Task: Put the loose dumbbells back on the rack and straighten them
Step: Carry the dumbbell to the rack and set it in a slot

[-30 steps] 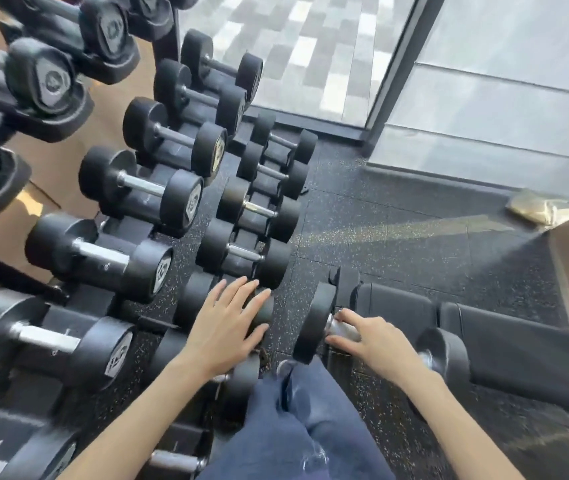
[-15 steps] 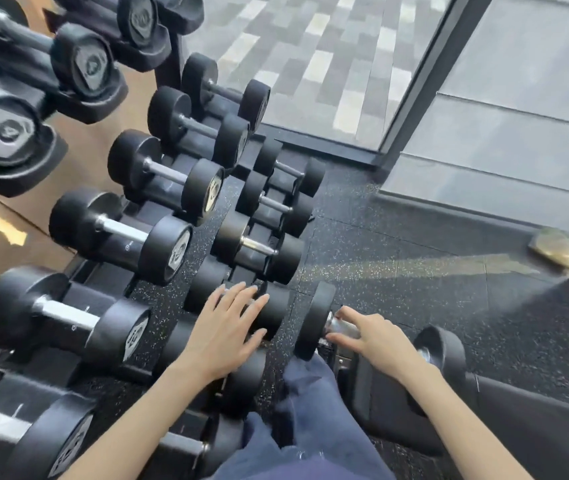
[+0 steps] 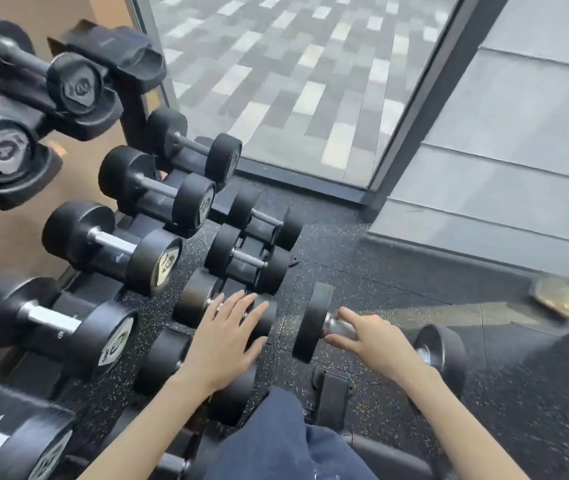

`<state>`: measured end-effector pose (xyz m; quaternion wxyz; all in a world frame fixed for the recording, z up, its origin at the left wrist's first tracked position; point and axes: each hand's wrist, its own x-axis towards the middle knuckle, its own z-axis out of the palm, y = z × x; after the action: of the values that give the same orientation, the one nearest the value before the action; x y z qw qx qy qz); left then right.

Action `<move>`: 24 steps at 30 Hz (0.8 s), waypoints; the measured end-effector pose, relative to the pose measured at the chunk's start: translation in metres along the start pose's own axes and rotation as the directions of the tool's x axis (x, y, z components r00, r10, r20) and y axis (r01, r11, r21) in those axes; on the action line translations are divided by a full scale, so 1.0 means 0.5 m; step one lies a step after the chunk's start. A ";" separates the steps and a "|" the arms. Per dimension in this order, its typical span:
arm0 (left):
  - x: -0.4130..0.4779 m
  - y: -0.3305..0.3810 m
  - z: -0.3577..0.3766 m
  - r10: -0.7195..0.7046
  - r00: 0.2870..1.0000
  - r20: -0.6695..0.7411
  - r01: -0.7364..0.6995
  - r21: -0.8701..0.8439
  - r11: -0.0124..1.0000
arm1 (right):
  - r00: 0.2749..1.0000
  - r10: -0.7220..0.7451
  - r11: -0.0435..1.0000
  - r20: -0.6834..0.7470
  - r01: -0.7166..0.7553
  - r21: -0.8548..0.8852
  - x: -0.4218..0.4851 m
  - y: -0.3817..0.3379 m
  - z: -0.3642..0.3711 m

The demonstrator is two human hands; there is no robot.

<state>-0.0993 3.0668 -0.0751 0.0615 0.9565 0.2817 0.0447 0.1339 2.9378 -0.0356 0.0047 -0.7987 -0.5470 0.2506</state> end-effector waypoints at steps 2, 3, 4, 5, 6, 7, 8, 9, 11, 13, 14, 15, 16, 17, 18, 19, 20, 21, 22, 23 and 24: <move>0.036 -0.004 0.004 0.009 1.000 -0.003 -0.009 0.005 1.000 | 1.000 0.008 1.000 0.011 -0.009 0.017 0.017 0.020 -0.009; 0.057 -0.006 0.006 0.010 1.000 0.000 -0.010 0.004 1.000 | 1.000 0.021 0.999 0.021 -0.021 0.037 0.027 0.030 -0.014; 0.077 -0.008 0.009 0.010 1.000 0.005 -0.010 0.000 1.000 | 0.999 0.033 0.998 0.029 -0.034 0.057 0.037 0.039 -0.018; 0.098 -0.011 0.011 0.012 1.000 0.012 -0.012 -0.005 1.000 | 0.998 0.045 0.996 0.036 -0.047 0.071 0.048 0.049 -0.022; 0.119 -0.014 0.013 0.016 1.000 0.019 -0.015 -0.008 1.000 | 0.998 0.048 0.996 0.037 -0.051 0.074 0.061 0.058 -0.026; 0.139 -0.016 0.015 0.018 0.999 0.027 -0.018 -0.006 1.000 | 0.998 0.046 0.996 0.036 -0.049 0.074 0.075 0.068 -0.029; 0.161 -0.020 0.017 0.019 0.999 0.031 -0.019 -0.003 1.000 | 0.998 0.043 0.996 0.038 -0.046 0.075 0.090 0.078 -0.034; 0.184 -0.024 0.021 0.018 0.999 0.034 -0.018 -0.005 1.000 | 0.998 0.042 0.996 0.045 -0.045 0.075 0.108 0.088 -0.040; 0.232 -0.037 0.028 0.016 0.999 0.036 -0.016 -0.013 1.000 | 0.997 0.039 0.997 0.064 -0.044 0.064 0.151 0.106 -0.056; 0.281 -0.054 0.038 0.015 0.999 0.031 -0.014 -0.016 1.000 | 0.997 0.029 0.997 0.077 -0.034 0.062 0.201 0.123 -0.074; 0.308 -0.064 0.042 0.014 0.999 0.029 -0.013 -0.016 1.000 | 0.997 0.018 0.998 0.075 -0.022 0.059 0.230 0.131 -0.086; 0.335 -0.073 0.045 0.011 0.999 0.034 -0.010 -0.013 1.000 | 0.997 0.008 0.999 0.074 -0.011 0.046 0.261 0.137 -0.099; 0.364 -0.085 0.047 0.004 0.999 0.041 -0.003 -0.008 1.000 | 0.997 0.001 1.000 0.075 -0.003 0.029 0.296 0.141 -0.114; 0.394 -0.097 0.046 -0.009 0.999 0.046 0.009 -0.001 1.000 | 0.997 -0.006 1.000 0.081 0.006 0.012 0.333 0.143 -0.134; 0.424 -0.110 0.044 -0.022 0.999 0.044 0.022 0.007 1.000 | 0.996 -0.016 1.000 0.092 0.016 -0.002 0.370 0.141 -0.158; 0.456 -0.125 0.040 -0.035 0.998 0.045 0.035 0.016 0.999 | 0.994 -0.027 1.000 0.104 0.028 -0.011 0.409 0.140 -0.185; 0.489 -0.142 0.034 -0.054 0.998 0.045 0.053 0.024 0.998 | 0.993 -0.044 0.999 0.113 0.046 -0.017 0.447 0.138 -0.214; 0.523 -0.157 0.028 -0.075 0.996 0.037 0.074 0.028 0.997 | 0.991 -0.070 0.997 0.115 0.073 -0.029 0.485 0.136 -0.243; 0.555 -0.170 0.022 -0.095 0.995 0.022 0.094 0.030 0.995 | 0.989 -0.104 0.993 0.108 0.110 -0.052 0.519 0.134 -0.270; 0.583 -0.181 0.015 -0.117 0.993 0.015 0.117 0.026 0.993 | 0.985 -0.141 0.986 0.097 0.149 -0.079 0.552 0.131 -0.294; 0.611 -0.192 0.007 -0.139 0.990 0.011 0.139 0.020 0.990 | 0.980 -0.176 0.977 0.089 0.185 -0.106 0.584 0.128 -0.317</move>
<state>0.1056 3.3126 -0.0766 0.0571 0.9354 0.3476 0.0315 0.3343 3.2104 -0.0306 -0.0398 -0.7342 -0.6305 0.2488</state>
